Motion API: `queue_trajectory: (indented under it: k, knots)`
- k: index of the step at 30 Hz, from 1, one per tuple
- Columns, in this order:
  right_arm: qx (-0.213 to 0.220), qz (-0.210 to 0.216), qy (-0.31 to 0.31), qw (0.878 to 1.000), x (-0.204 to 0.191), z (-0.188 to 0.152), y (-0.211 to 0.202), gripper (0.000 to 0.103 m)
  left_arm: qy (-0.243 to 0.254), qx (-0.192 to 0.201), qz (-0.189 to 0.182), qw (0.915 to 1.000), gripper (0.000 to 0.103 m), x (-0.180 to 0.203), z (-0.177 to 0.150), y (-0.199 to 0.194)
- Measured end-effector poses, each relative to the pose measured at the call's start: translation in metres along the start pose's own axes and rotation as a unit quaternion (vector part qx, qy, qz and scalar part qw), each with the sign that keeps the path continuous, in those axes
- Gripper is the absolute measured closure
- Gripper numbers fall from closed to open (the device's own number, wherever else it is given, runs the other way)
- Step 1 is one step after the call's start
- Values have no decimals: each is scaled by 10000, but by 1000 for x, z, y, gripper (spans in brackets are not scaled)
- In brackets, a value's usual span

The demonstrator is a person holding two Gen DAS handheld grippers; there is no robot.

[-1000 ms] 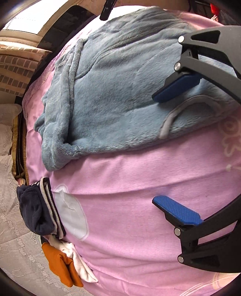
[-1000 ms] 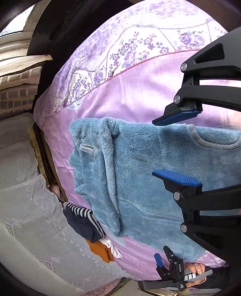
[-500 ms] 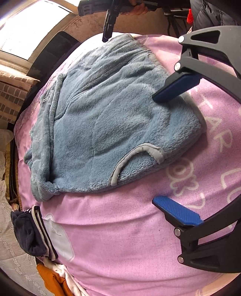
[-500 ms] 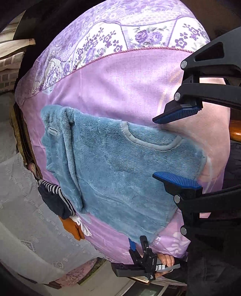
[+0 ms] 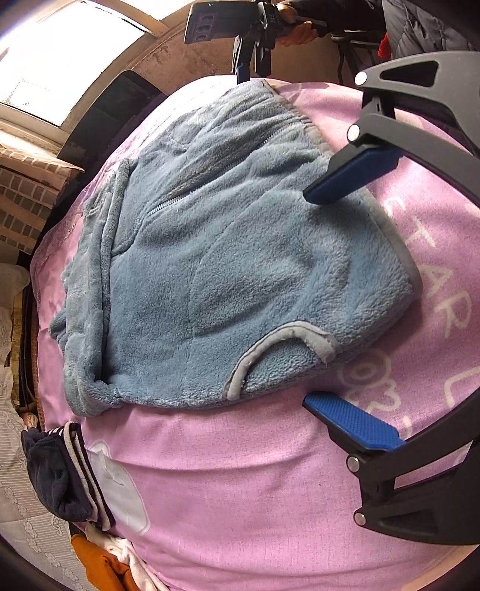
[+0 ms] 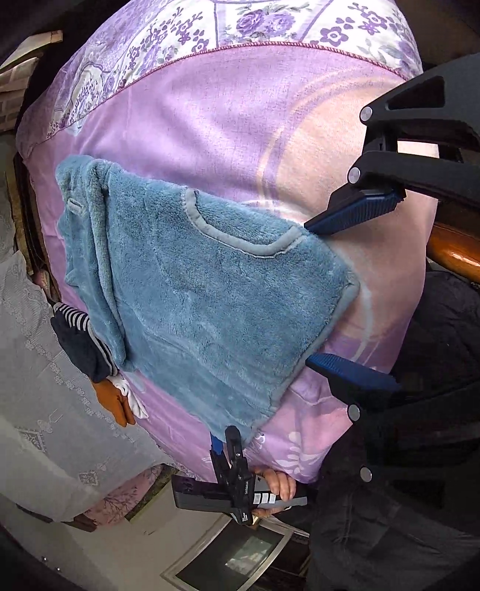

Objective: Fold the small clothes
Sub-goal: 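Move both open grippers to the hem of the light-blue jacket, then grasp the jacket hem with the left gripper while the right grasps it too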

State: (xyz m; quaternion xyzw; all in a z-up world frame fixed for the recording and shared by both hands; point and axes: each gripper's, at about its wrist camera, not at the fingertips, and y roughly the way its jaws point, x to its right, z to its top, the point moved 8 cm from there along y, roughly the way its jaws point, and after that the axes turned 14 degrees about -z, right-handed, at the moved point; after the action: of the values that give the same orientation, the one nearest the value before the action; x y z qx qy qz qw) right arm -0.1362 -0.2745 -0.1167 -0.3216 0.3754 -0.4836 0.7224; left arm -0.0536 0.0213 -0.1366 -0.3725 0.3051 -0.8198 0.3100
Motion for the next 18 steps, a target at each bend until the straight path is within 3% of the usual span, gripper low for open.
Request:
queue_trajectory:
  k: [5,8,12,18]
  knots:
    - [159,679,330,9970,2,4,-1,34,-71,176,-608,9980,5,12,-5,1]
    - [275,1079,640,9917,9,7,-1,36,-123,186,-722,9971,5,11,-5,1]
    - [208,1016,538,9932,13,5,-3,43,-206,192,-802,9964,5,6,-9,-3]
    - [37,1167,748,9903,22,3,-1,43,-370,170,-1042,9937,5,6,-9,-4]
